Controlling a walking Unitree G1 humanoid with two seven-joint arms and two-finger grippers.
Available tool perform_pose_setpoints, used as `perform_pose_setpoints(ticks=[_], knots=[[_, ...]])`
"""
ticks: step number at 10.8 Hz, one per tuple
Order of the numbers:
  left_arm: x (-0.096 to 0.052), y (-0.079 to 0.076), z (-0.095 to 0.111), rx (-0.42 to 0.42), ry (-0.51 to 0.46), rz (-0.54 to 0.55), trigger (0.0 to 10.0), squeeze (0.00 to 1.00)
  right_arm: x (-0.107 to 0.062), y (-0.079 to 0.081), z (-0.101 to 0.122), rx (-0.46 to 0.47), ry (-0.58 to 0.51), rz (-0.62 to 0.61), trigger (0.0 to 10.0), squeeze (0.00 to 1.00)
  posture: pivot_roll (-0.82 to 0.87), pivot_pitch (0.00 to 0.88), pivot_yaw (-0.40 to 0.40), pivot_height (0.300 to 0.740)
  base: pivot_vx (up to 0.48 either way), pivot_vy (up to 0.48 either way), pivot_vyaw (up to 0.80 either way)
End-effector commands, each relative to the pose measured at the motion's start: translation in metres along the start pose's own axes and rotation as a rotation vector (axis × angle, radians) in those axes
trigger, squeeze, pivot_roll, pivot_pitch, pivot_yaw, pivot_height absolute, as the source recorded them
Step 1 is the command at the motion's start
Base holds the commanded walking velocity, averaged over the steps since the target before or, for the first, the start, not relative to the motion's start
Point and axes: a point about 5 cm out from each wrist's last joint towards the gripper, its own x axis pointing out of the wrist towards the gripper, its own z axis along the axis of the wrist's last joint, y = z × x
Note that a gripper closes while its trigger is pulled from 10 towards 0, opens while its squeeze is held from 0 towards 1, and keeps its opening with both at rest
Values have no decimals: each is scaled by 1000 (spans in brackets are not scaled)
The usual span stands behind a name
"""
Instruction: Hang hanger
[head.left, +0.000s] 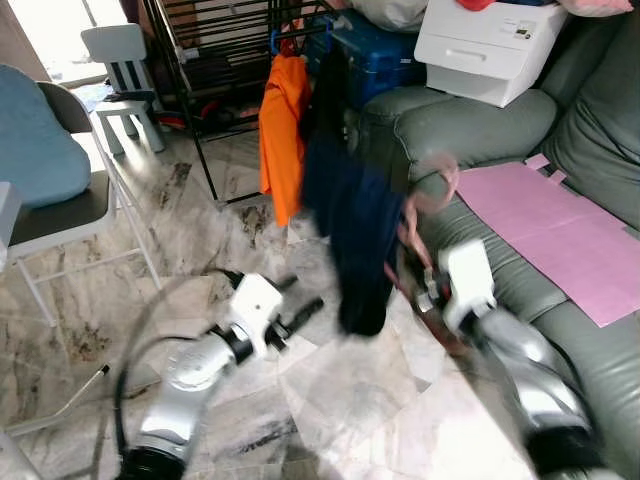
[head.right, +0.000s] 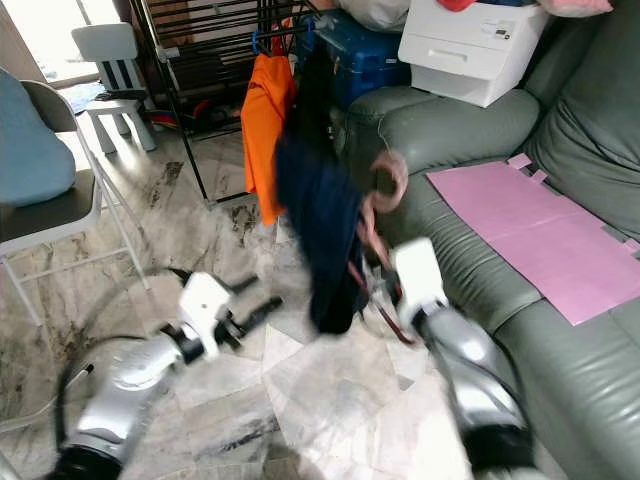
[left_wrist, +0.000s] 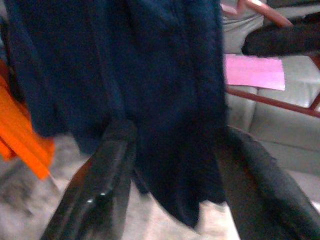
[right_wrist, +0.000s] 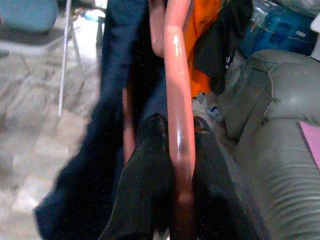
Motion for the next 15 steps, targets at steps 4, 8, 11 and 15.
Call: perform_pose_setpoints(ticks=[4,8,11,15], knots=[[-16,17,3,291,41,-124,10000,1000,-16,-6,1,-134,-10,232,10000,0,-166,0,48,740,0,0,0],[-20,29,2,375,80,-164,10000,1000,-24,0,-5,-258,38,394,10000,0,-163,0,56,740,0,0,0],[-18,30,0,414,82,-206,10000,1000,-26,4,-6,-314,35,456,10000,0,-169,0,59,740,0,0,0],[-15,33,0,445,83,-226,10000,1000,-29,3,-8,-377,44,484,10000,0,-176,0,57,740,0,0,0]])
